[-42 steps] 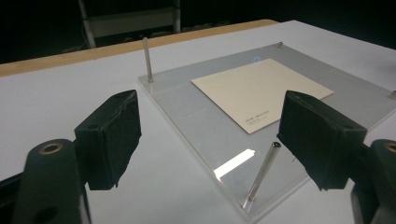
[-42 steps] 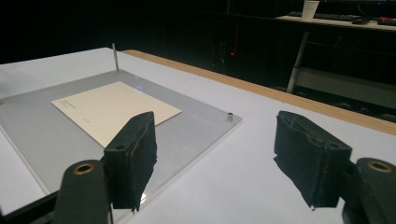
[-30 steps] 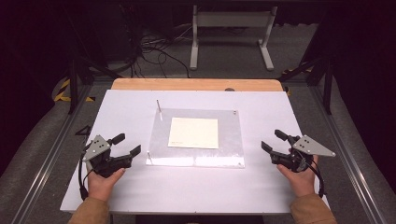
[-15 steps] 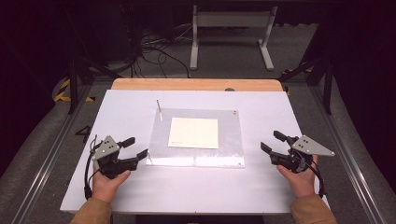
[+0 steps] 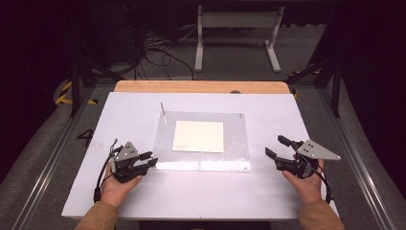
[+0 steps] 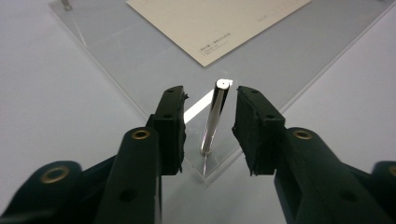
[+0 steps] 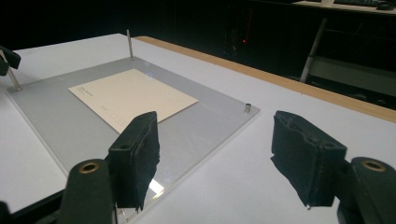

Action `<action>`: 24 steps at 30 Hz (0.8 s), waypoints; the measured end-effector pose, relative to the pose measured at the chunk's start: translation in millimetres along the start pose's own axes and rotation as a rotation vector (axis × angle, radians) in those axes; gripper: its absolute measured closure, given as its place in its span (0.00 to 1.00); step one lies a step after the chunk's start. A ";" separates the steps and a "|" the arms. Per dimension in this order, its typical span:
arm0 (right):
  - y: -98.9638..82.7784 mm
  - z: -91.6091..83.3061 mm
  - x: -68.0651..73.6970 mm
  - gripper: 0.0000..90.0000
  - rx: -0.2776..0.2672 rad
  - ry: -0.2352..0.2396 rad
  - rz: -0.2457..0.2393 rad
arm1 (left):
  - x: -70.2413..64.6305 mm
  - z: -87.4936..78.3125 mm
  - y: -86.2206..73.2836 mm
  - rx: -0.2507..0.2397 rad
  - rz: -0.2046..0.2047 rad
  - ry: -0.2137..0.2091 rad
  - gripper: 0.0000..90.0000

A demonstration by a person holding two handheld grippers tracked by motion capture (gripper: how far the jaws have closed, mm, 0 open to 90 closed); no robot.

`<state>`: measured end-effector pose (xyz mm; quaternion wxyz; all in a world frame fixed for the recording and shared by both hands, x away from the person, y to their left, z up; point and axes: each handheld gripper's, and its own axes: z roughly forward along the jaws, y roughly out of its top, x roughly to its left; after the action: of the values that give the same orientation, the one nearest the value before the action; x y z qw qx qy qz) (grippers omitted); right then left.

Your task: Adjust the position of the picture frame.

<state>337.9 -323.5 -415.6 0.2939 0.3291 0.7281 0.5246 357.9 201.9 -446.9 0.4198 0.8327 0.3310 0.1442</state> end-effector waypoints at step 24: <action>0.1 -0.1 7.5 0.50 0.069 0.075 0.012 | 26.0 7.1 20.5 0.013 -0.079 0.082 0.94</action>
<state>333.2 -317.7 -416.0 0.2518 0.3233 0.7543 0.5129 389.7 206.3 -435.9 0.4058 0.8151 0.3815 0.1592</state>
